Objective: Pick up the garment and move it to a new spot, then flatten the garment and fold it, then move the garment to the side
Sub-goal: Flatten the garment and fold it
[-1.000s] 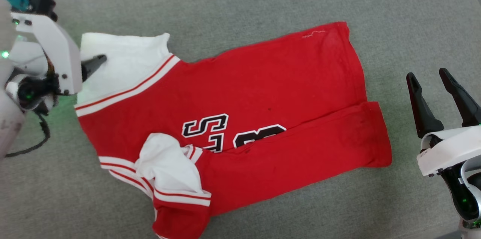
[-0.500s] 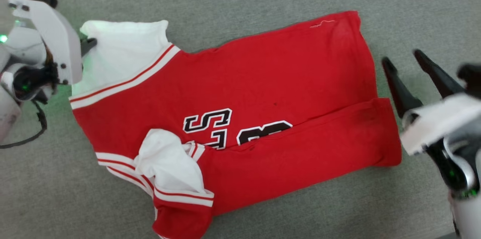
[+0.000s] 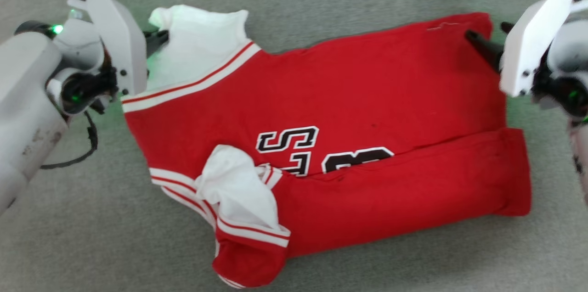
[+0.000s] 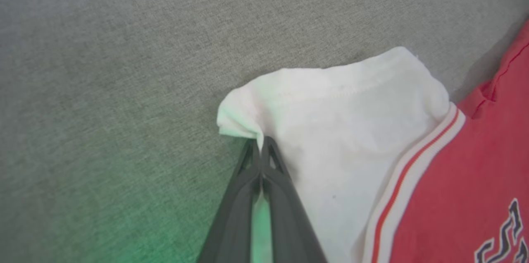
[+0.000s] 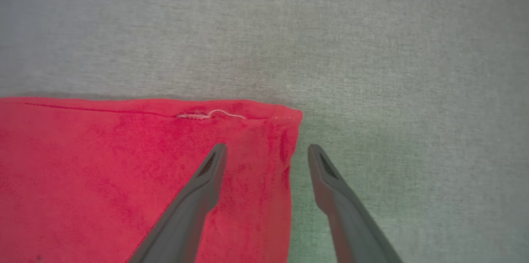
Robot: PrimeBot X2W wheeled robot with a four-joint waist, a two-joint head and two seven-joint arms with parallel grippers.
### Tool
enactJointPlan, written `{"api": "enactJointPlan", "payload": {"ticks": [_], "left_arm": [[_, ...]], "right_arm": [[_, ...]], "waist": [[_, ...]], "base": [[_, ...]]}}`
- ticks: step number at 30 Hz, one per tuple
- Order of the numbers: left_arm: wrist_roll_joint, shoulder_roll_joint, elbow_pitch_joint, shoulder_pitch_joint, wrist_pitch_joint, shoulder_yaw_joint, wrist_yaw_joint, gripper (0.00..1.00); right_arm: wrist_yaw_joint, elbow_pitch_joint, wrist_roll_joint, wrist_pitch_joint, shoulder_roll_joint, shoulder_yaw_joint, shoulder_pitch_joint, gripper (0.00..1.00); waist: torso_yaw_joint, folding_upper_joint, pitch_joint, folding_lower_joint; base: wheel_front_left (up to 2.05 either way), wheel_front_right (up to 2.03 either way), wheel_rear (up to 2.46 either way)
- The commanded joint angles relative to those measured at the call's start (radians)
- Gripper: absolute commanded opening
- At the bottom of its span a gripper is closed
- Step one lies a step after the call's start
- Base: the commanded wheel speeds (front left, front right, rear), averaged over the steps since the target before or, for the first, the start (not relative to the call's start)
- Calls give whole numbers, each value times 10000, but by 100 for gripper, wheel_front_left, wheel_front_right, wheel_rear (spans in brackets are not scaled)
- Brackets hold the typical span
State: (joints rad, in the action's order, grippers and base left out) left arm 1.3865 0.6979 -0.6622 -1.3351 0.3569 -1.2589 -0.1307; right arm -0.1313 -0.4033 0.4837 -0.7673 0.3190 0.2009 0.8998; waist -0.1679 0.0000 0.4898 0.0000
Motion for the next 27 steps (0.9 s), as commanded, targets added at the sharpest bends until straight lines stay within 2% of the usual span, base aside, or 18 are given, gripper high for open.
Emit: {"api": "enactJointPlan", "payload": {"ticks": [1,7,8,9,10,11,16,19,24,27], "left_arm": [[35,-47,19,-16,-22,-71,8,0],[-66,-207,234,-44,-295,-152,8,0],[-61,-237,282,-29,-360,-157,8,0],[-12,-251,327,1,-427,-156,8,0],[60,-269,388,30,-485,-160,8,0],[117,-281,430,52,-567,-158,8,0],[210,-509,694,219,-1183,-172,8,0],[371,-519,1152,433,-1887,-159,8,0],[635,-337,2382,1036,-3053,-168,8,0],[640,72,3343,1495,-3470,-183,8,0]], "right_arm": [[11,-179,-50,-147,106,-11,222,100],[11,-1377,-79,-1059,134,74,916,100],[9,-1477,-40,-1144,153,178,965,75],[9,-1555,26,-1194,163,265,966,29],[9,-1622,49,-1159,200,311,958,10],[9,-1662,99,-1101,246,357,971,0],[11,-1592,379,-342,612,560,708,0],[9,-1007,722,300,1035,1038,198,0],[11,222,1582,896,2081,1369,-1264,0],[11,1052,1987,955,2718,1435,-2224,0]], "waist": [[263,0,141,0],[553,0,208,0],[592,0,190,0],[619,0,165,0],[648,0,138,0],[675,0,105,0],[970,0,-360,0],[1241,0,-894,0],[1675,0,-1943,0],[1855,0,-2431,0]], "base": [[0,0,0],[0,0,0],[0,0,0],[0,0,0],[0,0,0],[0,0,0],[0,0,0],[0,0,0],[0,0,0],[0,0,0]]}}
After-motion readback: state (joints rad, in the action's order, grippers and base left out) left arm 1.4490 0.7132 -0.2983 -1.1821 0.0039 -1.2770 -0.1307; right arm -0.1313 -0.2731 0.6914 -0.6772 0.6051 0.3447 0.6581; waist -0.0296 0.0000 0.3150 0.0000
